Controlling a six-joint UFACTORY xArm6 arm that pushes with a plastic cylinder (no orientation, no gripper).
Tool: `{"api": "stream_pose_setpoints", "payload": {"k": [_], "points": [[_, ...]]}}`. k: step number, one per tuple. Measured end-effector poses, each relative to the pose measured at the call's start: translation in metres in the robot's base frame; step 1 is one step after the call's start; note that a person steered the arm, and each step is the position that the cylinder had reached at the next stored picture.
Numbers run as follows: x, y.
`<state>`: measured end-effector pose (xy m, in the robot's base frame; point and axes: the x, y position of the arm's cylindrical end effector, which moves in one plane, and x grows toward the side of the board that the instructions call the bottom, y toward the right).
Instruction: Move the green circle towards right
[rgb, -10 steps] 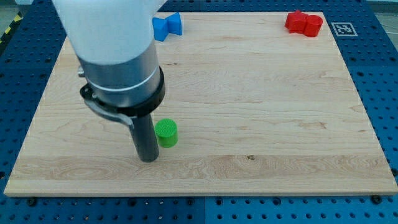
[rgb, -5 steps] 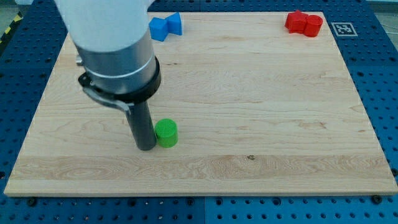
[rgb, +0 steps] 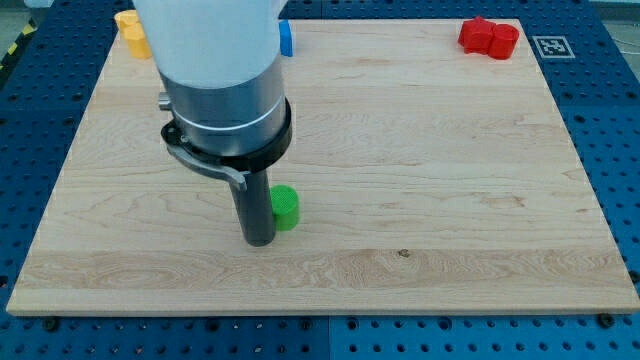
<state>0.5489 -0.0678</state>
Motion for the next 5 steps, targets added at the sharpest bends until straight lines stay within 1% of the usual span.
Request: {"api": "stream_pose_setpoints", "payload": {"k": [2, 4, 5], "points": [[-0.050, -0.002], [-0.057, -0.001], [-0.048, 0.003]]}}
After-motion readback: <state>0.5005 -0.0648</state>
